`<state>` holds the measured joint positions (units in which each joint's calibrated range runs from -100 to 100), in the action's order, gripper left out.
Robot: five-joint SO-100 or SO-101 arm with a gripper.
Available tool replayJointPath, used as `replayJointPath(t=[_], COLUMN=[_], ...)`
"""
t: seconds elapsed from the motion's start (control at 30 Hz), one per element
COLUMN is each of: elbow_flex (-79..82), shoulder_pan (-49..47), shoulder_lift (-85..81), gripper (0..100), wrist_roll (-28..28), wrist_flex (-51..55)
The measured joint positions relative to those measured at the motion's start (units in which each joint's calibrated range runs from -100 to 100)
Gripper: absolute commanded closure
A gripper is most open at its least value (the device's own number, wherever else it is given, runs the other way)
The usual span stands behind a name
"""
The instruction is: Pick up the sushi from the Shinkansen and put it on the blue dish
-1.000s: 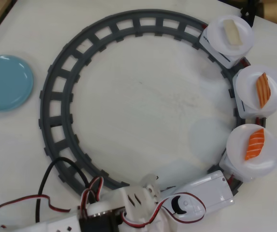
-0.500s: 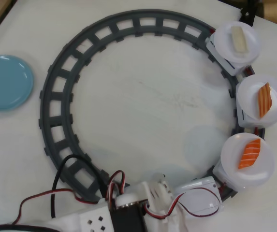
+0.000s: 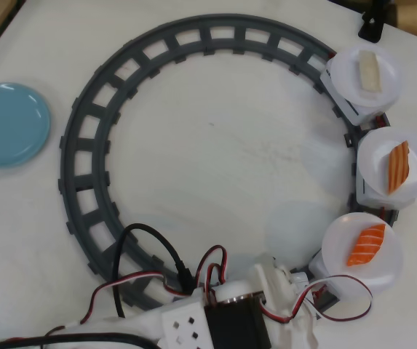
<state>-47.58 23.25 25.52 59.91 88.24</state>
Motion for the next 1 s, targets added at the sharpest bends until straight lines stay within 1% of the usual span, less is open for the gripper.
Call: replayJointPath(t=[0.23,1.0], elbow_flex=[-4.3,-4.3], shoulder_pan=[-0.08,-0.08], shoulder_lift=[0.67,0.67], gripper=[70,70], wrist_roll=[0.0,0.0], wrist_flex=[4.12,4.2])
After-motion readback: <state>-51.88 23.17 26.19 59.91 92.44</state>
